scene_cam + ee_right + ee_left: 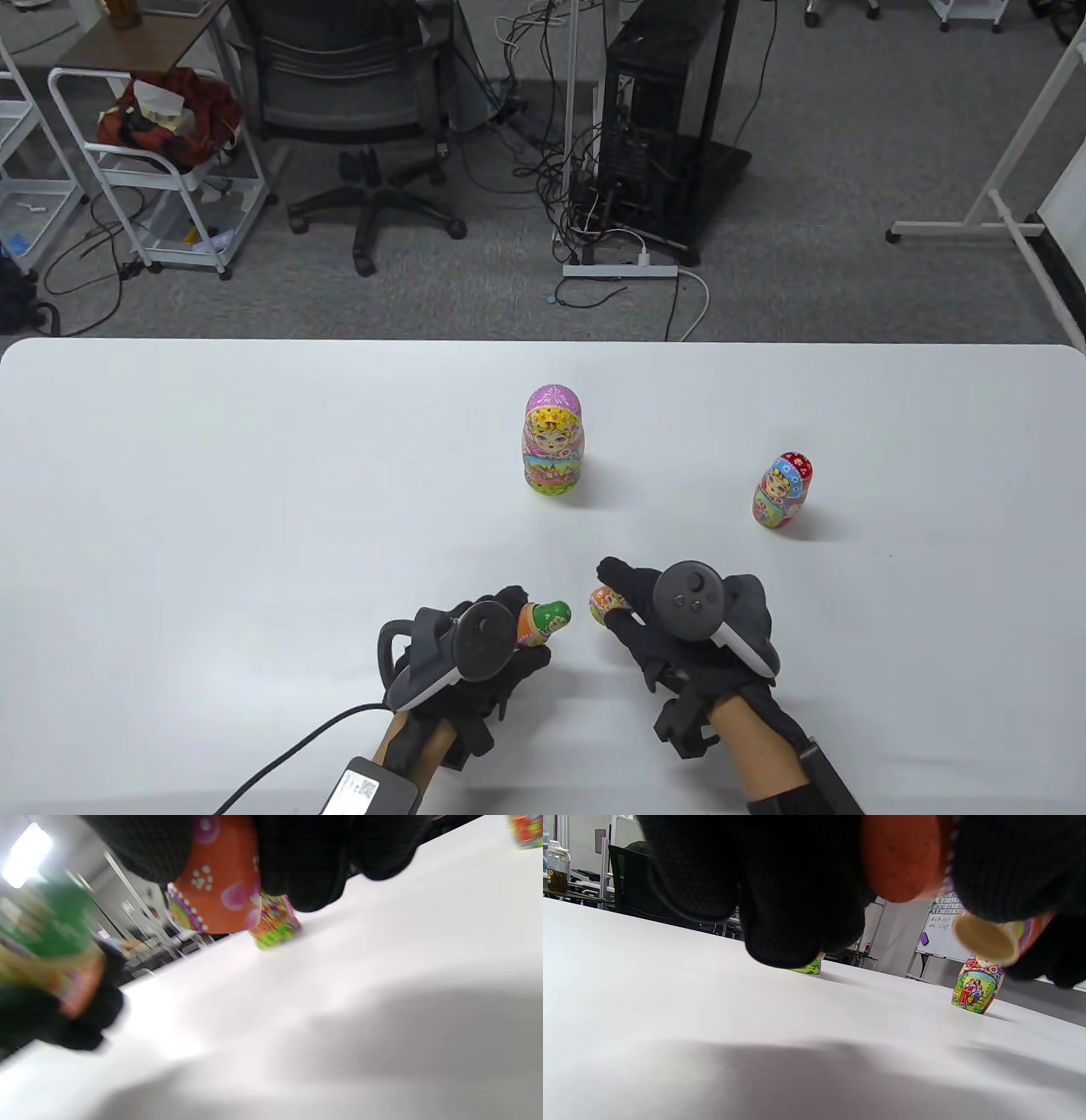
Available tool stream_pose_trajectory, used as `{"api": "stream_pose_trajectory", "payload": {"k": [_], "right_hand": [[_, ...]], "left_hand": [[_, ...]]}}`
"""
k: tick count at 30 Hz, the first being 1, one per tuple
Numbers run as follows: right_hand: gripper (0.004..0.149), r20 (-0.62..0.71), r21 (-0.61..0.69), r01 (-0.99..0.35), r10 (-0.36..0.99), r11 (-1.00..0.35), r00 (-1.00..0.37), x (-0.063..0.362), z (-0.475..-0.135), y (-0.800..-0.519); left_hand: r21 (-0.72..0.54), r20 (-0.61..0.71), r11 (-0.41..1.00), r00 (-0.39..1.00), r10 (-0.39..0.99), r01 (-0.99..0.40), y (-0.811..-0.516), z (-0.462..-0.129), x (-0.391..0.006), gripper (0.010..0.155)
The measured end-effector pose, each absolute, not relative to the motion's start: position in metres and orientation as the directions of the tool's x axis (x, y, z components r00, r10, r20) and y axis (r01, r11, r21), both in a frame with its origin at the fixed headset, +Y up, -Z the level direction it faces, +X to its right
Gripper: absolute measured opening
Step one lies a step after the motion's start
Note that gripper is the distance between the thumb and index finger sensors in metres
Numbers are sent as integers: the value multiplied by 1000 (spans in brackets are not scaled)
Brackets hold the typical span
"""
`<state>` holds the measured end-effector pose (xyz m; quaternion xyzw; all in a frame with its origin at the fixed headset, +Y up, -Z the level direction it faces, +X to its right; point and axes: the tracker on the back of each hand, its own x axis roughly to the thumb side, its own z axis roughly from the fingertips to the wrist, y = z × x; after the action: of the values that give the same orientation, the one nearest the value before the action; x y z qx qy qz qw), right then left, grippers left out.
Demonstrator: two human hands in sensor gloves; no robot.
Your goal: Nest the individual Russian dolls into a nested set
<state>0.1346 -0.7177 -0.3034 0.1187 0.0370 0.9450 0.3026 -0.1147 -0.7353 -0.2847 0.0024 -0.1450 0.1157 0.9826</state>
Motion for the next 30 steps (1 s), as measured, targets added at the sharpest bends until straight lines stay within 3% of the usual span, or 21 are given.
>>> {"api": "stream_pose_trajectory", "payload": {"k": [5,30], "right_hand": [[58,283,149,-686,695,-712,-661,133,-299,-706],[58,369,247,-623,666,-742,-648,106,-290,-714]], "left_hand": [[-33,285,973,931,227,-228,-735,-285,-115,79],[-41,321,963,909,265,-266,-735,-284,-111,79]]}}
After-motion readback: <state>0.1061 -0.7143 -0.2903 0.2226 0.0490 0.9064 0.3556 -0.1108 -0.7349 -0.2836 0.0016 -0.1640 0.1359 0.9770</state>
